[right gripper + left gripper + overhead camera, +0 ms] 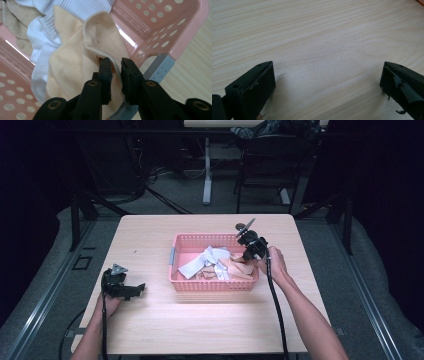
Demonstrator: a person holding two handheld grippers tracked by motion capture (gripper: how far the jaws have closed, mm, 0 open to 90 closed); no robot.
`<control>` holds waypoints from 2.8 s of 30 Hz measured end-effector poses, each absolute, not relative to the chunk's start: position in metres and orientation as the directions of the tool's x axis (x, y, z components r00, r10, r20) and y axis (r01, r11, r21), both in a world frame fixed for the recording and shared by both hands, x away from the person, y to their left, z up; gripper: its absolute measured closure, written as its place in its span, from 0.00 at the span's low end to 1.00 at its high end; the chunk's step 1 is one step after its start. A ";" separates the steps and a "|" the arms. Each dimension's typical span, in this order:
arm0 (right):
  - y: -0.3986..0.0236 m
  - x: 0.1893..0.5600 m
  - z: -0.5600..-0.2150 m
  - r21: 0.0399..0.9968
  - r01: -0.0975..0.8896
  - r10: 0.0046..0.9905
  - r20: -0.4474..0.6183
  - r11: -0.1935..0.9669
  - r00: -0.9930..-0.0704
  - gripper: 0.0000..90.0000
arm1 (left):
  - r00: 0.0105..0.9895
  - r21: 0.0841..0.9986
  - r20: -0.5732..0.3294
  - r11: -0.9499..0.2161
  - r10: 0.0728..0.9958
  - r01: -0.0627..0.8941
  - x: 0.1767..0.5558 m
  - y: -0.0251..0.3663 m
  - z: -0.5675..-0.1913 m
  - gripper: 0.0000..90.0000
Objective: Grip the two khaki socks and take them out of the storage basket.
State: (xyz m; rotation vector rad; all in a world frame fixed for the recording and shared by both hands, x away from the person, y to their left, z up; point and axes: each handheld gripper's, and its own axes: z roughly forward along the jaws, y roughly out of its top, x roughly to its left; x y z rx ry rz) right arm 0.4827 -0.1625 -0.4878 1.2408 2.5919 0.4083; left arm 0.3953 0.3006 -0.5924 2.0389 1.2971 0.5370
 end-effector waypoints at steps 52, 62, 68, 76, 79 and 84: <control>-0.171 0.467 -0.367 0.616 0.610 0.796 -0.047 0.499 -0.603 0.98 | 0.425 0.712 -0.005 -0.296 0.905 0.637 0.395 0.301 -0.592 0.00; -0.192 0.464 -0.344 0.647 0.601 0.817 -0.058 0.469 -0.574 0.98 | 0.426 0.711 -0.005 -0.296 0.905 0.637 0.395 0.301 -0.592 0.00; -0.215 0.460 -0.336 0.660 0.611 0.841 -0.060 0.438 -0.537 0.98 | 0.425 0.712 -0.005 -0.296 0.905 0.637 0.395 0.301 -0.592 0.00; -0.248 0.455 -0.341 0.673 0.632 0.872 -0.040 0.385 -0.488 0.98 | 0.425 0.712 -0.006 -0.295 0.905 0.638 0.395 0.301 -0.592 0.00; -0.261 0.452 -0.348 0.680 0.640 0.884 -0.027 0.359 -0.468 0.98 | 0.424 0.713 -0.006 -0.294 0.906 0.637 0.395 0.300 -0.592 0.00; -0.283 0.450 -0.372 0.671 0.671 0.915 -0.027 0.315 -0.402 0.98 | 0.424 0.711 -0.005 -0.295 0.906 0.638 0.395 0.300 -0.592 0.00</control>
